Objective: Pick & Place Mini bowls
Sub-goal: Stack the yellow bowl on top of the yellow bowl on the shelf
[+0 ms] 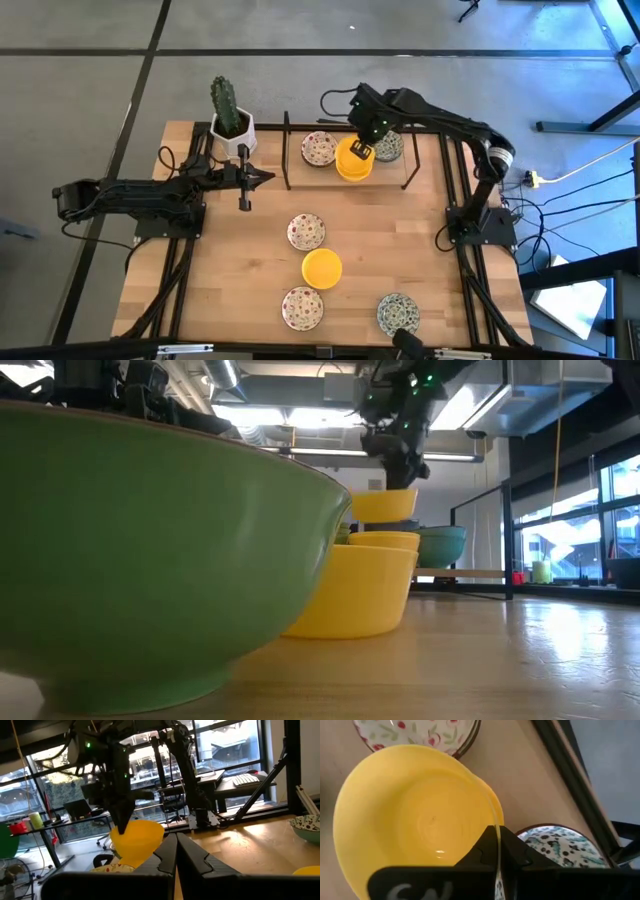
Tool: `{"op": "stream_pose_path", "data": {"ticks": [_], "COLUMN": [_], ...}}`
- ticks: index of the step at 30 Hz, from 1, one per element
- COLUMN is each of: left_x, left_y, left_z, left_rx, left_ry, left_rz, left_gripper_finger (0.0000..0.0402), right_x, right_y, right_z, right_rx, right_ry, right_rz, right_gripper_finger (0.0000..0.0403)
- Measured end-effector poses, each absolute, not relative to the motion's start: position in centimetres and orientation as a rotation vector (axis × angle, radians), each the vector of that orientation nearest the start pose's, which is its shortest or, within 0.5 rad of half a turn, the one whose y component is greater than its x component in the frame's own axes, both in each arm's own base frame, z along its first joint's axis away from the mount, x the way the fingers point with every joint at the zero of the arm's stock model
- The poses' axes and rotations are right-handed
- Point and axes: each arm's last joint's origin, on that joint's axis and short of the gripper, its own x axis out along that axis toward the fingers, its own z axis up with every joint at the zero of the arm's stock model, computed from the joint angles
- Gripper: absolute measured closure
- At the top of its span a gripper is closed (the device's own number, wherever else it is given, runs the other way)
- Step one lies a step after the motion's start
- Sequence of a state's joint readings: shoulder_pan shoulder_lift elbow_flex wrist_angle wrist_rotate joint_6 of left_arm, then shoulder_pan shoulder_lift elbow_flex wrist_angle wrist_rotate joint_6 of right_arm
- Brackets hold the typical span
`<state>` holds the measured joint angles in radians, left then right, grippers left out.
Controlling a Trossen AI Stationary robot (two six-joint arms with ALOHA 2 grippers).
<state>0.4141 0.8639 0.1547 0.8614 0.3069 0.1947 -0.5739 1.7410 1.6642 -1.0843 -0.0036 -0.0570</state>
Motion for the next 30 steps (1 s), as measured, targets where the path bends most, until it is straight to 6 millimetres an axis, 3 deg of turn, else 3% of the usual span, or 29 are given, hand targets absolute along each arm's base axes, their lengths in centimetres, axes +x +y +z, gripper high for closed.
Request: {"op": "stream_pose_path", "data": {"ticks": [16,30], "left_x": [15.7,15.7], "left_y": [6.0,6.0], "left_z": [20.5,20.5], "left_rx": [0.249,0.248], "left_ry": [-0.130,-0.130], "left_rz": [0.121,0.120], "left_gripper_finger": [0.0396,0.0396], "right_x": [30.4,30.4], "right_y": [-19.8,-19.7], "right_z": [29.7,29.7], "right_rx": [0.319,0.348], "right_ry": [1.198,1.191], "right_rz": [-0.545,-0.574], "right_gripper_finger": [0.0400,0.0393]}}
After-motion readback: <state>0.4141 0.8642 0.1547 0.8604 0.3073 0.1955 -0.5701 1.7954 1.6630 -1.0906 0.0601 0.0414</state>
